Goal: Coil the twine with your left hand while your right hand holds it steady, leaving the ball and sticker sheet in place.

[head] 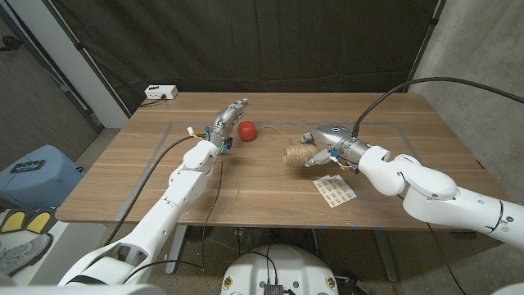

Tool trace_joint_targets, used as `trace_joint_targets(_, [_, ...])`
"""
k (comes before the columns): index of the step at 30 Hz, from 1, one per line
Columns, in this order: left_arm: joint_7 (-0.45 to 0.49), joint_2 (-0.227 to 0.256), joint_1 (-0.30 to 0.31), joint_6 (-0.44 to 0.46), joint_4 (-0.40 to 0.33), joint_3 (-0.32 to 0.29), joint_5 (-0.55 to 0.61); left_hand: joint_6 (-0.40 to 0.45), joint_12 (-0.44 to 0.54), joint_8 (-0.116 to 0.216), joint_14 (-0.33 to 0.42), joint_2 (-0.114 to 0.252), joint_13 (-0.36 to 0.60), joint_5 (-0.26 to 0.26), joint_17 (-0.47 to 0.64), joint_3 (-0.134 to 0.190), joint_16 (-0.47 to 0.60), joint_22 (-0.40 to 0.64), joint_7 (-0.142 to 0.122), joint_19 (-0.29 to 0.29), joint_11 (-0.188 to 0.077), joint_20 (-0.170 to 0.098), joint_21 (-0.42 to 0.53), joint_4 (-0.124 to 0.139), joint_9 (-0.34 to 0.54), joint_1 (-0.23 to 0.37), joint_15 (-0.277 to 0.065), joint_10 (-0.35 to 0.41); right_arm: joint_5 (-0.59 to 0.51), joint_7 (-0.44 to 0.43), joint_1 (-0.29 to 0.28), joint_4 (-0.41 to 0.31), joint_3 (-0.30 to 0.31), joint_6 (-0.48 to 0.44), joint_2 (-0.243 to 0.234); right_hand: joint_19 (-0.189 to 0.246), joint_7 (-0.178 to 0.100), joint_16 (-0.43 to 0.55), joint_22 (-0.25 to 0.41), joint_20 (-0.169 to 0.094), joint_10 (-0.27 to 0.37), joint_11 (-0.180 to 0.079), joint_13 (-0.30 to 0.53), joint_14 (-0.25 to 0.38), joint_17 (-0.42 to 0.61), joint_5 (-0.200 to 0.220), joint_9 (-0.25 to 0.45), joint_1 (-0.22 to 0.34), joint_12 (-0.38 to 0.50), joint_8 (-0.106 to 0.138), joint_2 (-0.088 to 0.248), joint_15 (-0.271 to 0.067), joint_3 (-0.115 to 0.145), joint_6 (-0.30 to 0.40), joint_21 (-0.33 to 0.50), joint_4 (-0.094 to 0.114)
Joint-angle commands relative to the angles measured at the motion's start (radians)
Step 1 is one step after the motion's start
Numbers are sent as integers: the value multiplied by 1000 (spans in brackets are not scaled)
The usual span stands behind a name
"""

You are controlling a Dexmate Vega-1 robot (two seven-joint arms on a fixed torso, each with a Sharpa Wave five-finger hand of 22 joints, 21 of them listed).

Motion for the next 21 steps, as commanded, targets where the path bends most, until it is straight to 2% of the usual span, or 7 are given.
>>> trace_joint_targets(1, [-44,6,-42,-22,17,25,-1,10,1,1,5,-3,6,5,3,12,3,0,0,11,-8,2,-2,-1,3,22,1,1,43,-18,-8,-25,32,5,-14,11,-60,1,3,3,105,-95,4,12,4,7,4,17,5,8,27,-136,-2,69,-1,3])
trace_joint_targets(13, [-95,34,-87,-42,43,69,17,6,-7,-5,2,-24,10,0,4,17,-2,1,-7,14,-9,5,-4,-1,4,70,1,-13,60,-11,-6,-50,51,-4,-23,11,-57,4,3,3,108,-94,3,15,10,5,4,18,5,7,31,-134,-8,73,-2,4])
trace_joint_targets(21, [-184,78,-124,-78,69,106,25,-15,-20,-15,-20,-51,13,-9,4,12,-10,2,-19,8,-8,4,-8,2,5,114,-1,-40,95,-1,-2,-52,66,-3,-22,13,-57,5,3,5,114,-91,3,21,13,4,4,21,7,7,33,-132,-10,78,-1,2])
